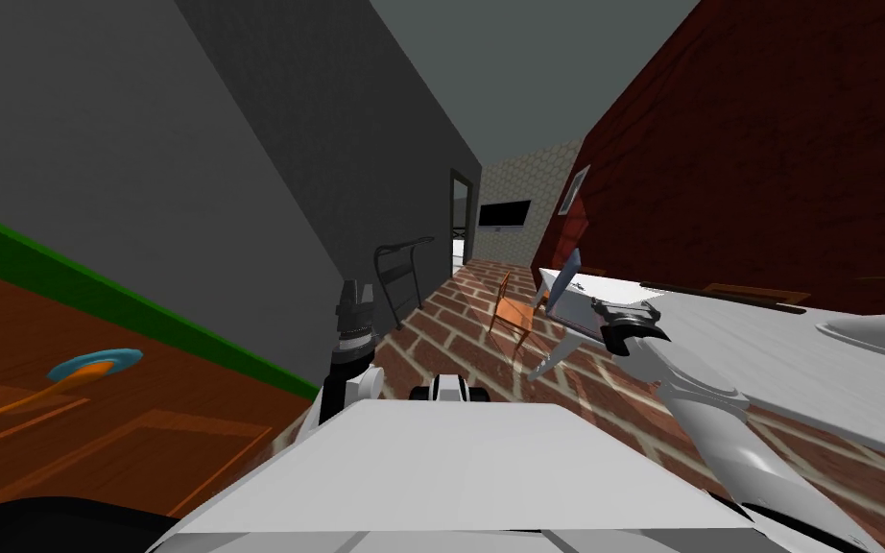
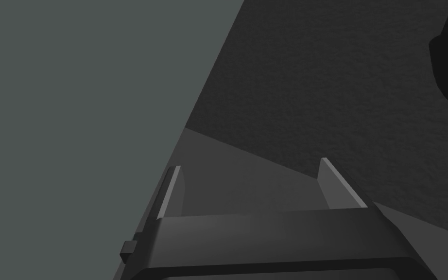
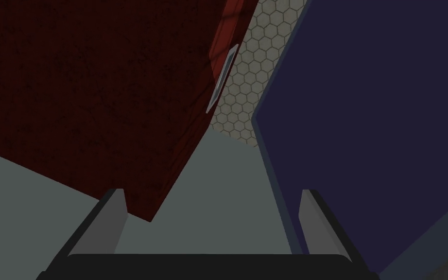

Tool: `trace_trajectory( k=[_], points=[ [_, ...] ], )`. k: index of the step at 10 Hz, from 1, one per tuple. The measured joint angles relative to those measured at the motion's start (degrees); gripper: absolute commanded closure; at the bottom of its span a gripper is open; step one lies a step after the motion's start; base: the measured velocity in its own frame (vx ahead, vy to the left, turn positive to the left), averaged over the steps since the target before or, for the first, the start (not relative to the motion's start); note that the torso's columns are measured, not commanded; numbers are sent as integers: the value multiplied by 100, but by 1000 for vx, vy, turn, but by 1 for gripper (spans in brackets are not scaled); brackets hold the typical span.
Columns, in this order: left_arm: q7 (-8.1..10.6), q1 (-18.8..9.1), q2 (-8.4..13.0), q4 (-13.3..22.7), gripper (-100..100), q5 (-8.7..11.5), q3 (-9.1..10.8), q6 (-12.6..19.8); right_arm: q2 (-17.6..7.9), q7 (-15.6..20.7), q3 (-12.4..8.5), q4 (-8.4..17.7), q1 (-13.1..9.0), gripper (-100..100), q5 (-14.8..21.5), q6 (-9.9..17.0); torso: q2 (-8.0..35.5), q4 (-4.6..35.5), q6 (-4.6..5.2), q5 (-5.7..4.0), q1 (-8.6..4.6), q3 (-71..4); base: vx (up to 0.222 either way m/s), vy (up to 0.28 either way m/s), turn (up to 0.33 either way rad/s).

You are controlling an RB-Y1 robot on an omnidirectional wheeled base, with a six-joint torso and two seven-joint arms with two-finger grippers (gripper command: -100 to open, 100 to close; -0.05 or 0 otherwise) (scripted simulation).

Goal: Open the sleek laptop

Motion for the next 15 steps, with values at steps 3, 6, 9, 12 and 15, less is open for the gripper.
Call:
trace_trajectory(
  k=[3, 6, 9, 12, 15],
  points=[
    [0, 0, 0, 0, 0, 0, 0, 0, -111, 191, 0, 135, 65, -100, 124, 60, 24, 7, 3, -8, -24, 15, 127, 148, -4],
    [0, 0, 0, 0, 0, 0, 0, 0, -214, 379, -18, 276, 145, -100, 279, 120, 20, 6, 1, -9, -25, 13, 127, 144, -13],
    [0, 0, 0, 0, 0, 0, 0, 0, -399, 598, -3, 413, 248, -100, 322, 240, -3, -5, -26, -13, -12, -1, 124, 138, -6],
    [0, -1, 1, 0, 0, 0, 1, 0, -481, 750, 16, 454, 343, -100, 348, 312, 27, 7, -7, -12, -39, 17, 67, 49, 2],
    [0, -1, 2, 1, 0, 0, 2, 1, -588, 734, -21, 542, 336, 100, 294, 253, 30, 9, 3, -8, -22, 19, 8, -22, -13]
  ],
)
